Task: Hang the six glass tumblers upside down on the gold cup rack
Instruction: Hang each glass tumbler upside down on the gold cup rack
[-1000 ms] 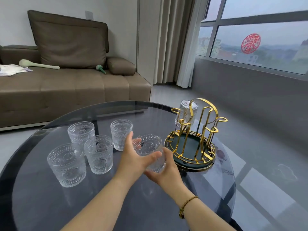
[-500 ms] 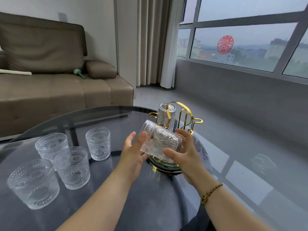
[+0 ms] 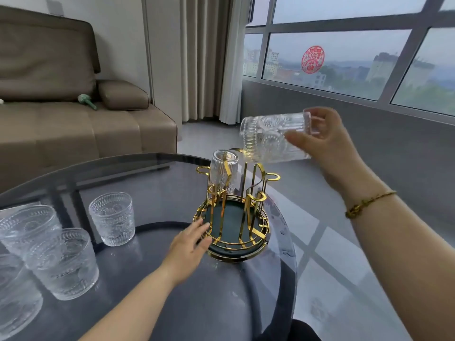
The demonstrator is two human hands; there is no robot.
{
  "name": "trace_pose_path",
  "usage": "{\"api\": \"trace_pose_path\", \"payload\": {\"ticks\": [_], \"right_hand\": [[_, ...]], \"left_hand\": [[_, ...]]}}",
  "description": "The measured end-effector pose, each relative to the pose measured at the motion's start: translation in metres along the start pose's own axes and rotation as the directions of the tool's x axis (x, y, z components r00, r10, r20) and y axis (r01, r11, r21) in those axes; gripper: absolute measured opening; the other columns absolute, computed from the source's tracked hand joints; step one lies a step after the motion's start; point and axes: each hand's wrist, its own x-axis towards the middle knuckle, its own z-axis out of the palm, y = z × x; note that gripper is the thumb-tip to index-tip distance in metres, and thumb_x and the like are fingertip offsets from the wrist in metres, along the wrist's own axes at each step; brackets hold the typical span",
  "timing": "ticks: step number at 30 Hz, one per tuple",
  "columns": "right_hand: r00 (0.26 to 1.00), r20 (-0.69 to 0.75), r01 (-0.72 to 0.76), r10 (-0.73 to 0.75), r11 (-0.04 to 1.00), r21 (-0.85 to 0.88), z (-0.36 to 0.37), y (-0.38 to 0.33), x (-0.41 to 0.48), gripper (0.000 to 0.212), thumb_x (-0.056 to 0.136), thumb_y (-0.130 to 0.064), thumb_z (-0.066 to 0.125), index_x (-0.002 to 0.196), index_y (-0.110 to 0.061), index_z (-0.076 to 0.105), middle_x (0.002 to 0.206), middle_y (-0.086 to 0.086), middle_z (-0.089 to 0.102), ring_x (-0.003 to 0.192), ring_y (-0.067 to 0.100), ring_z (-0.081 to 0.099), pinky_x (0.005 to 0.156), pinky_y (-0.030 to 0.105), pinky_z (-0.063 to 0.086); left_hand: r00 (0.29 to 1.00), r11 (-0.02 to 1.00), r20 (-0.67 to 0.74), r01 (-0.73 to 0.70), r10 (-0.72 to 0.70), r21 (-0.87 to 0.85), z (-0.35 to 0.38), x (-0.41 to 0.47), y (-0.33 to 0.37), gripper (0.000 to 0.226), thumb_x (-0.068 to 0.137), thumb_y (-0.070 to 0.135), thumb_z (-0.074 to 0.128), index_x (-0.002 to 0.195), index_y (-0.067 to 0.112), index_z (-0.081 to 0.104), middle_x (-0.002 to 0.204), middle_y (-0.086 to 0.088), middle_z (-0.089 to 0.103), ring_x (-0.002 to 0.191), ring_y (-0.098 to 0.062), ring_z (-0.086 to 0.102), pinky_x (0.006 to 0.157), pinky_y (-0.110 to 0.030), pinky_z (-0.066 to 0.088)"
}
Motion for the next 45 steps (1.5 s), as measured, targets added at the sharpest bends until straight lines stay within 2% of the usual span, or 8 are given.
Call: {"api": "trace_pose_path", "payload": {"ticks": [3, 5, 10, 16, 21, 27, 33, 45], "right_hand": [[0.994, -0.095, 0.029, -0.055, 0.967, -0.253, -0.011, 0.002, 0.028, 0.053, 0.063, -0.031, 0.074, 0.106, -0.026, 0.044, 0.108, -0.005, 0.046, 0.097, 0.012, 0.045, 0.066, 0.012, 0.040], [0.995, -0.080, 0.030, -0.063, 0.929, -0.370, -0.011, 0.007, 0.041, 0.058, 0.064, -0.031, 0.074, 0.114, -0.021, 0.045, 0.109, -0.006, 0.044, 0.102, 0.008, 0.041, 0.072, 0.010, 0.032], [0.999, 0.033, 0.039, -0.025, 0.845, -0.534, 0.005, 0.024, 0.062, 0.064, 0.066, -0.030, 0.073, 0.120, -0.016, 0.042, 0.130, 0.005, 0.048, 0.115, 0.018, 0.043, 0.081, 0.022, 0.030], [0.985, 0.155, 0.044, 0.072, 0.767, -0.640, 0.023, 0.039, 0.086, 0.069, 0.066, -0.035, 0.072, 0.123, -0.015, 0.040, 0.132, 0.007, 0.046, 0.119, 0.024, 0.042, 0.083, 0.027, 0.031], [0.955, 0.243, 0.047, 0.170, 0.723, -0.689, 0.039, 0.056, 0.092, 0.068, 0.066, -0.035, 0.071, 0.124, -0.016, 0.041, 0.133, 0.009, 0.045, 0.119, 0.027, 0.042, 0.094, 0.037, 0.038], [0.924, 0.276, 0.017, 0.264, 0.694, -0.720, 0.056, 0.079, 0.087, 0.070, 0.066, -0.032, 0.072, 0.125, -0.014, 0.039, 0.132, 0.011, 0.046, 0.120, 0.030, 0.040, 0.098, 0.042, 0.039], [0.898, 0.309, 0.026, 0.313, 0.663, -0.748, 0.066, 0.091, 0.081, 0.076, 0.063, -0.033, 0.074, 0.127, -0.014, 0.038, 0.132, 0.012, 0.048, 0.121, 0.031, 0.039, 0.100, 0.045, 0.040], [0.875, 0.359, 0.099, 0.326, 0.605, -0.790, 0.068, 0.099, 0.075, 0.073, 0.070, -0.034, 0.066, 0.131, -0.016, 0.033, 0.137, 0.011, 0.042, 0.126, 0.033, 0.028, 0.101, 0.049, 0.033]], "left_hand": [[0.996, 0.960, 0.088, -0.019, -0.005, 0.280, 0.012, 0.003, -0.009, 0.045, 0.094, 0.036, 0.030, 0.137, 0.025, 0.022, 0.153, 0.004, 0.013, 0.141, -0.012, 0.006, 0.115, -0.033, 0.004], [0.995, 0.935, 0.099, -0.046, 0.012, 0.353, 0.016, 0.002, -0.013, 0.047, 0.094, 0.039, 0.027, 0.138, 0.027, 0.017, 0.154, 0.006, 0.008, 0.140, -0.009, 0.001, 0.114, -0.029, 0.000], [0.993, 0.875, 0.108, -0.099, 0.053, 0.475, 0.016, 0.001, -0.023, 0.049, 0.094, 0.041, 0.022, 0.139, 0.030, 0.009, 0.154, 0.009, 0.003, 0.140, -0.006, -0.004, 0.112, -0.026, -0.006], [0.997, 0.891, 0.057, -0.073, 0.054, 0.448, 0.019, -0.004, -0.033, 0.050, 0.093, 0.042, 0.021, 0.138, 0.033, 0.003, 0.150, 0.016, -0.002, 0.125, 0.005, -0.016, 0.107, -0.020, -0.009], [0.997, 0.886, 0.039, -0.074, 0.063, 0.458, 0.021, -0.004, -0.035, 0.051, 0.092, 0.045, 0.020, 0.138, 0.033, 0.001, 0.135, 0.024, -0.013, 0.124, 0.005, -0.020, 0.106, -0.019, -0.012], [0.998, 0.895, 0.043, -0.066, 0.053, 0.441, 0.020, -0.005, -0.037, 0.053, 0.091, 0.047, 0.022, 0.136, 0.034, -0.003, 0.134, 0.023, -0.015, 0.123, 0.003, -0.022, 0.106, -0.020, -0.012], [0.998, 0.892, 0.051, -0.061, 0.042, 0.449, 0.020, -0.004, -0.037, 0.051, 0.090, 0.049, 0.020, 0.125, 0.037, -0.016, 0.133, 0.024, -0.018, 0.123, 0.003, -0.024, 0.105, -0.020, -0.013], [0.998, 0.896, 0.062, -0.055, 0.031, 0.440, 0.019, -0.004, -0.034, 0.053, 0.091, 0.048, 0.020, 0.134, 0.036, -0.007, 0.134, 0.023, -0.018, 0.124, 0.002, -0.023, 0.106, -0.021, -0.013]]}}
